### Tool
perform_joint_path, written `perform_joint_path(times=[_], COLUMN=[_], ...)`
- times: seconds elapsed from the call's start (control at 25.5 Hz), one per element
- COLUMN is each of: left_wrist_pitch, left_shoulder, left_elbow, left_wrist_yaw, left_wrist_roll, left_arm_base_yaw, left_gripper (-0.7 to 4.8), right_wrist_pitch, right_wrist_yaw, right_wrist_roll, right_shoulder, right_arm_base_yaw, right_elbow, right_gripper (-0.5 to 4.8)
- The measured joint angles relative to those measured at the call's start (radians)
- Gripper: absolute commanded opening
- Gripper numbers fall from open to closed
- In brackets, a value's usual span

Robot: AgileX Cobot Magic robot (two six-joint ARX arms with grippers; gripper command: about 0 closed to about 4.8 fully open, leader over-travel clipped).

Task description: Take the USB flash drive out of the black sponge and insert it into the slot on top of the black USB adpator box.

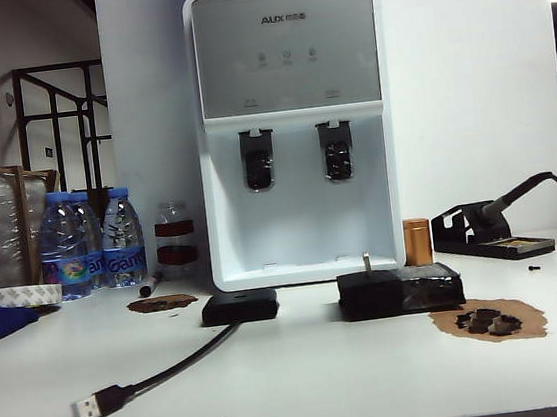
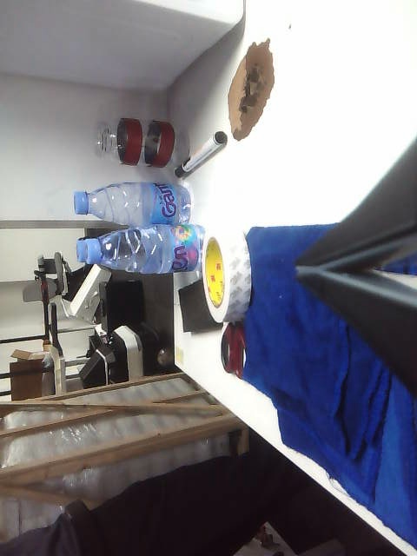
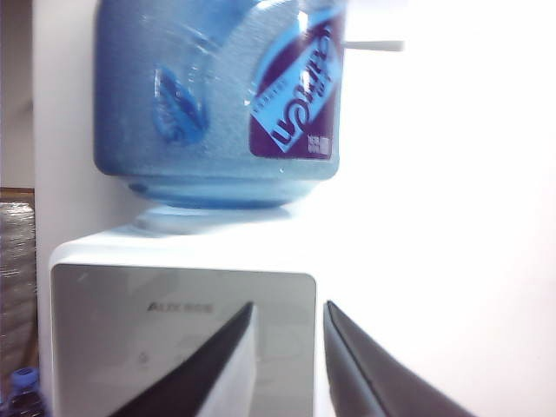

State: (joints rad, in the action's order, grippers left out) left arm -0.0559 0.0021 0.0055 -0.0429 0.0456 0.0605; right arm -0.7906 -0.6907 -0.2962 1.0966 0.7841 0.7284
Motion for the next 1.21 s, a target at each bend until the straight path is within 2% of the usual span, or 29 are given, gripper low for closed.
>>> perform_joint_path(times=[0.08,0.16,0.2,0.24,0.31,0.35,0.39,0.63,0.67,0.74,0.86,1.06,1.1,1.14,1.21], left_wrist_pitch=[0.0,0.0,0.001,0.012,0.08,0.183,0.214,0.237,0.239,0.272,0.349,0.525,0.599,0.716,0.803], left_shoulder=[0.0,0.0,0.0,0.0,0.0,0.0,0.0,0.059,0.099,0.15,0.281,0.558,0.638,0.797,0.996], left_elbow=[0.0,0.0,0.0,0.0,0.0,0.002,0.008,0.146,0.173,0.183,0.182,0.184,0.185,0.217,0.311], left_wrist_yaw=[0.001,0.001,0.001,0.001,0.001,0.018,0.042,0.373,0.482,0.563,0.654,0.719,0.73,0.74,0.741], left_wrist_roll=[0.0,0.0,0.0,0.0,0.0,0.0,0.001,0.001,0.001,0.001,0.004,0.004,0.004,0.009,0.032], left_arm_base_yaw=[0.0,0.0,0.0,0.0,0.0,0.0,0.0,0.0,0.0,0.0,0.0,-0.009,-0.025,-0.062,-0.109], left_gripper=[-0.05,-0.05,-0.05,-0.05,-0.05,-0.05,-0.05,-0.05,-0.05,-0.05,-0.05,-0.05,-0.05,-0.05,-0.05], right_wrist_pitch=[-0.008,-0.014,-0.008,-0.008,-0.031,-0.079,-0.101,-0.163,-0.213,-0.234,-0.249,-0.255,-0.257,-0.274,-0.348], right_wrist_yaw=[0.044,0.064,0.075,0.07,0.049,0.035,0.025,-0.02,-0.018,-0.024,-0.021,-0.02,-0.021,-0.02,-0.02], right_wrist_roll=[0.02,0.143,0.247,0.299,0.349,0.394,0.404,0.434,0.436,0.437,0.439,0.495,0.513,0.529,0.529], right_shoulder=[0.032,0.097,0.142,0.169,0.203,0.225,0.235,0.347,0.381,0.409,0.463,0.549,0.572,0.612,0.652], right_arm_base_yaw=[0.005,0.005,0.004,0.005,0.005,0.021,0.037,0.093,0.101,0.101,0.101,0.101,0.101,0.101,0.101], right_elbow=[-0.009,-0.046,-0.081,-0.111,-0.152,-0.181,-0.193,-0.223,-0.24,-0.245,-0.244,-0.244,-0.245,-0.245,-0.244], right_gripper=[1.31,1.32,1.52,1.77,1.8,1.8,1.8,1.79,1.79,1.79,1.79,1.79,1.8,1.8,1.8])
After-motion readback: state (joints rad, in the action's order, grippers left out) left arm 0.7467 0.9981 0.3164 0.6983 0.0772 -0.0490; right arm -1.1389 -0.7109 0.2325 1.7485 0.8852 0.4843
